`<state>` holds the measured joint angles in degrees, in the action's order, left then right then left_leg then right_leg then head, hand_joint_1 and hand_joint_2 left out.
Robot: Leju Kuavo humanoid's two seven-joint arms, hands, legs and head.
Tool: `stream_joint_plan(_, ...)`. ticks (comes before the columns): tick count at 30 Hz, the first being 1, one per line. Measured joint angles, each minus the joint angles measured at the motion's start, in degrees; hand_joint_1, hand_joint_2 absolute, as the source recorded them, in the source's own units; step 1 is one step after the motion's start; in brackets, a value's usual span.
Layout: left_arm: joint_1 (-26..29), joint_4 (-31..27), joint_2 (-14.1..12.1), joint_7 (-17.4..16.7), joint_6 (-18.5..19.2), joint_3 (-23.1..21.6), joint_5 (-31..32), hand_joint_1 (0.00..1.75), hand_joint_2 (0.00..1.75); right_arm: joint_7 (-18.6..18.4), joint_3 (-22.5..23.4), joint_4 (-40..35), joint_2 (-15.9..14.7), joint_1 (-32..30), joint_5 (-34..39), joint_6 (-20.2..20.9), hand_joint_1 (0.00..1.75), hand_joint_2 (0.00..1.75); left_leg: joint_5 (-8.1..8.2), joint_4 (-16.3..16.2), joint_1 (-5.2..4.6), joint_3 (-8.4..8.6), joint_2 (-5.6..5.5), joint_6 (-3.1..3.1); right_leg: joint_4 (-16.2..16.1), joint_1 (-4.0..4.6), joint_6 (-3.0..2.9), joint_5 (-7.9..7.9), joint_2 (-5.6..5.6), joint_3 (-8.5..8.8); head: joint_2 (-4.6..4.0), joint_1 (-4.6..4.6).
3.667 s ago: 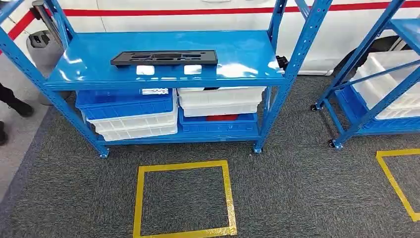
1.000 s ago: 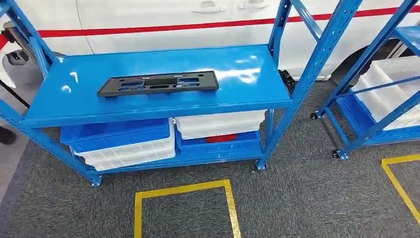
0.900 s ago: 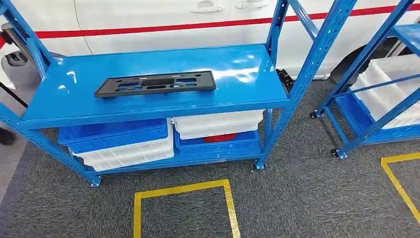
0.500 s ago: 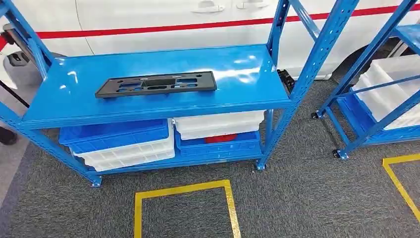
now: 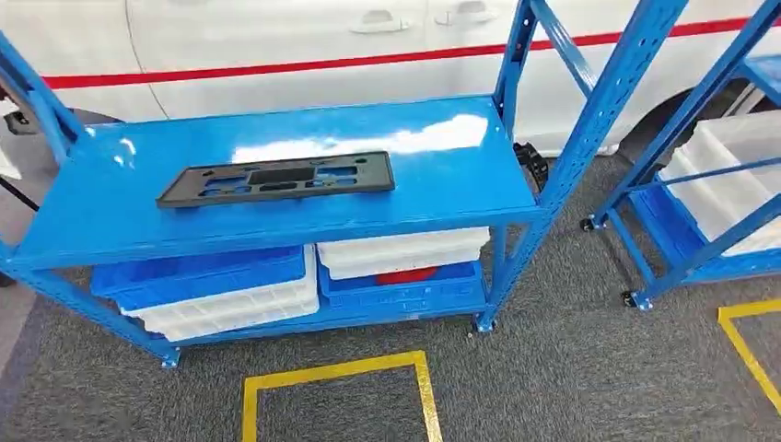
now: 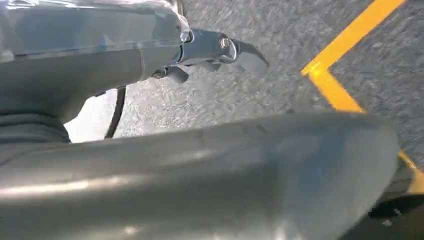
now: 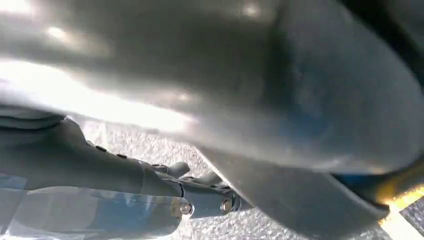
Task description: Take the parts from the cabinet and place them on the table.
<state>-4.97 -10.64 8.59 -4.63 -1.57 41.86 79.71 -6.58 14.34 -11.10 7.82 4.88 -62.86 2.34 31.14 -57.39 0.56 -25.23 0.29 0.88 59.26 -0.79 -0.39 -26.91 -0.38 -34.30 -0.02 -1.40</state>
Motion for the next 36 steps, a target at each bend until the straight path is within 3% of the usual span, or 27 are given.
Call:
stream_joint_plan(1,-0.2,0.0,0.0,0.0,0.0,0.0,0.0,0.00,0.00,0.0,0.0,0.0,0.0,0.0,0.0,0.0,0.00,0.00,-0.66,-2.1,0.07,-0.70,-0.03,0.25,-0.1,-0.25,-0.46,-0.41,0.29,1.16,0.00,0.00)
stream_joint_plan(2,-0.4,0.0,0.0,0.0,0.1,0.0,0.0,0.00,0.00,0.0,0.0,0.0,0.1,-0.2,0.0,0.0,0.00,0.00,-2.06,-5.6,0.15,-2.60,-0.01,0.47,-0.7,-0.28,-0.67,-1.06,0.17,2.16,0.00,0.02)
stream_joint_plan(3,-0.5,0.0,0.0,0.0,0.2,0.0,0.1,0.00,0.00,0.0,0.0,0.0,0.1,-0.2,0.0,0.0,0.00,0.00,-2.95,-10.3,0.17,-5.45,-0.03,0.67,-1.2,-0.26,-0.93,-1.76,0.04,3.37,0.00,-0.04)
stream_joint_plan(4,-0.5,0.0,0.0,0.0,0.5,0.0,0.0,0.00,0.00,-0.1,0.0,0.0,0.1,-0.2,-0.2,0.2,0.00,0.00,-2.23,-14.5,0.17,-8.75,-0.03,0.81,-1.6,-0.29,-1.12,-2.38,0.03,4.57,0.00,-0.02)
stream_joint_plan(6,0.0,0.0,0.0,0.0,0.9,0.1,-0.1,0.00,0.00,-0.6,0.0,0.0,0.2,-0.4,-0.4,0.4,0.00,0.00,2.79,-18.7,0.15,-13.94,-0.03,0.85,-2.6,-0.20,-1.29,-3.91,0.37,7.37,0.00,-0.04)
stream_joint_plan(7,0.3,0.0,0.0,-0.1,0.9,0.1,-0.1,0.00,0.00,-0.7,0.0,0.0,0.2,-0.5,-0.5,0.4,0.00,0.00,5.23,-18.3,0.14,-15.51,-0.04,0.71,-3.1,-0.17,-1.29,-4.75,0.61,9.05,0.00,-0.02)
stream_joint_plan(8,0.5,0.0,0.0,-0.1,0.9,0.1,-0.2,0.00,0.00,-0.7,0.0,0.0,0.2,-0.6,-0.7,0.5,0.00,0.00,6.60,-16.7,0.11,-16.44,-0.04,0.49,-3.7,-0.11,-1.26,-5.62,0.84,10.72,0.00,-0.02)
stream_joint_plan(9,0.7,0.0,0.0,-0.2,0.7,0.2,-0.3,0.00,0.00,-0.8,0.0,0.1,0.1,-0.8,-1.0,0.5,0.00,0.00,6.50,-14.1,0.04,-16.87,-0.05,0.20,-4.2,-0.03,-1.20,-6.50,0.97,12.37,0.00,-0.02)
stream_joint_plan(10,0.9,0.0,0.0,-0.2,0.5,0.3,-0.3,0.00,0.00,-0.8,0.0,0.1,0.1,-0.9,-1.2,0.6,0.00,0.00,3.39,-10.1,-0.19,-17.04,-0.10,-0.44,-4.6,0.18,-1.07,-7.39,0.98,14.59,0.00,-0.02)
stream_joint_plan(11,1.2,0.0,0.0,-0.1,0.4,0.4,-0.3,0.00,0.00,-1.0,0.0,0.2,0.2,-1.3,-1.4,0.7,0.00,0.00,-4.01,-6.0,-0.56,-17.40,-0.39,-1.51,-4.8,0.12,-0.92,-8.57,1.11,15.60,0.00,-0.02)
stream_joint_plan(12,1.6,0.0,-0.3,-0.1,0.3,0.6,-0.3,0.00,0.00,-1.1,0.0,0.6,0.3,-1.1,-1.6,0.8,0.00,0.00,-15.02,-1.5,-1.24,-18.14,-0.89,-2.52,-4.4,0.20,-0.70,-9.67,1.10,16.57,-0.02,0.02)
stream_joint_plan(13,1.5,0.0,-0.3,0.0,0.4,0.7,-0.3,0.00,0.00,-1.2,0.0,0.6,0.4,-0.7,-1.7,0.9,0.00,0.00,-14.36,-2.6,-1.41,-17.94,-1.21,-2.05,-3.8,0.23,0.00,-10.37,1.61,16.45,0.00,-0.04)
stream_joint_plan(14,1.6,0.0,-0.3,-0.1,0.3,0.7,-0.3,0.00,0.00,-1.1,0.0,0.6,0.4,-0.6,-1.9,0.9,0.00,0.00,-14.38,-2.7,-1.45,-18.08,-1.18,-2.11,-4.0,0.11,0.47,-11.13,1.56,16.99,-0.02,0.04)
stream_joint_plan(15,1.1,0.0,-0.2,-0.2,0.3,0.8,-0.3,0.00,0.00,-1.2,0.0,0.6,0.4,-0.4,-2.0,0.8,0.00,0.00,-13.05,-4.1,-2.01,-18.07,-1.31,-2.67,-5.0,-0.39,1.03,-11.59,1.69,17.74,0.00,-0.22)
stream_joint_plan(16,0.5,0.0,-0.2,-0.2,0.3,0.9,-0.3,0.00,0.00,-1.2,0.0,0.5,0.4,0.3,-2.1,0.8,0.00,0.00,-12.01,-3.8,-1.95,-17.43,-1.35,-3.21,-6.3,-0.39,1.69,-12.48,1.70,19.35,0.00,-0.18)
stream_joint_plan(17,0.1,0.0,-0.2,-0.5,0.3,1.0,-0.3,0.00,0.00,-1.2,0.0,0.2,0.4,0.5,-2.1,0.8,0.00,0.00,-11.34,-3.0,-1.40,-16.30,-1.32,-3.42,-6.9,-0.57,1.62,-13.23,1.37,20.79,0.00,-0.13)
stream_joint_plan(18,-0.2,0.0,-0.2,-0.7,0.3,1.0,-0.3,0.00,0.00,-1.3,0.0,0.3,0.4,0.6,-2.1,1.0,0.00,0.00,-10.85,-2.6,-1.30,-15.55,-1.30,-3.68,-4.1,-0.38,1.83,-14.07,0.98,19.51,0.00,-0.15)
stream_joint_plan(21,-0.5,0.0,0.0,-0.9,0.2,1.1,-0.3,0.00,0.00,-1.2,0.0,0.3,0.3,0.7,-2.2,1.0,0.00,0.00,-9.36,-2.0,-1.15,-13.82,-1.20,-3.69,12.1,-0.53,2.80,-18.05,0.81,8.08,0.00,-0.11)
stream_joint_plan(22,-0.4,0.0,0.1,-0.9,0.0,1.1,-0.2,0.00,0.00,-1.2,0.0,0.3,0.3,0.4,-2.2,1.1,0.00,0.00,-8.75,-2.0,-1.15,-13.05,-1.24,-3.65,14.9,-0.52,2.97,-17.31,0.77,4.90,0.00,-0.11)
stream_joint_plan(23,-0.3,0.0,0.2,-0.9,0.0,1.2,-0.1,0.00,0.00,-0.7,0.1,0.3,0.2,0.2,-2.2,1.2,0.00,0.00,-8.26,-2.0,-1.15,-12.31,-1.32,-3.61,14.3,-0.48,3.01,-14.71,0.64,3.40,0.00,-0.09)
stream_joint_plan(24,-0.1,0.0,0.2,-0.9,-0.1,1.2,0.0,0.00,0.00,-0.6,0.1,0.3,0.1,0.4,-2.4,1.2,0.00,0.00,-7.73,-2.0,-1.15,-11.48,-1.35,-3.54,11.2,-0.42,2.89,-10.76,0.66,3.08,0.00,-0.11)
stream_joint_plan(26,0.2,0.0,0.5,-1.0,-0.2,1.3,0.0,0.00,0.00,-0.6,0.1,0.3,0.0,0.4,-2.8,1.2,0.00,0.00,-6.90,-2.0,-1.16,-10.10,-1.39,-3.31,2.1,-0.17,2.21,-2.76,0.65,4.18,0.00,-0.11)
stream_joint_plan(27,0.3,0.0,0.6,-0.9,-0.2,1.4,0.0,0.00,0.00,-0.6,0.1,0.4,-0.1,0.2,-2.8,1.3,0.00,0.00,-6.77,-1.8,-1.21,-9.67,-1.51,-3.12,1.9,0.34,1.46,-3.20,0.59,4.23,0.00,-0.09)
stream_joint_plan(28,0.2,0.1,0.6,-0.9,-0.2,1.5,0.0,0.00,0.00,-0.6,0.1,0.5,-0.1,0.2,-2.9,1.3,0.00,0.00,-6.62,-2.0,-1.21,-9.98,-1.71,-2.76,0.2,0.50,1.03,-2.86,0.59,4.66,0.00,-0.09)
stream_joint_plan(29,0.1,0.1,0.6,-0.9,-0.2,1.6,0.1,0.00,0.00,-0.6,0.1,0.5,-0.1,0.3,-3.0,1.3,0.00,0.00,-6.62,-2.2,-1.17,-10.39,-1.63,-2.59,-1.0,0.44,0.64,-3.70,0.65,5.04,0.00,-0.09)
stream_joint_plan(30,0.1,0.1,0.5,-0.9,-0.2,1.6,0.2,0.00,0.00,-0.5,0.1,0.5,-0.1,0.4,-3.0,1.2,0.00,0.00,-6.47,-2.0,-1.37,-10.35,-1.54,-2.89,-1.1,0.34,0.70,-3.61,0.85,4.99,0.00,-0.09)
stream_joint_plan(36,0.0,0.1,0.5,-0.6,-0.1,1.6,0.5,0.00,0.00,0.2,0.1,0.5,0.0,0.4,-3.4,0.6,0.00,0.00,-6.17,-1.8,-1.25,-9.55,-1.40,-2.39,-1.1,0.52,0.15,-4.11,0.84,5.58,0.00,-0.11)
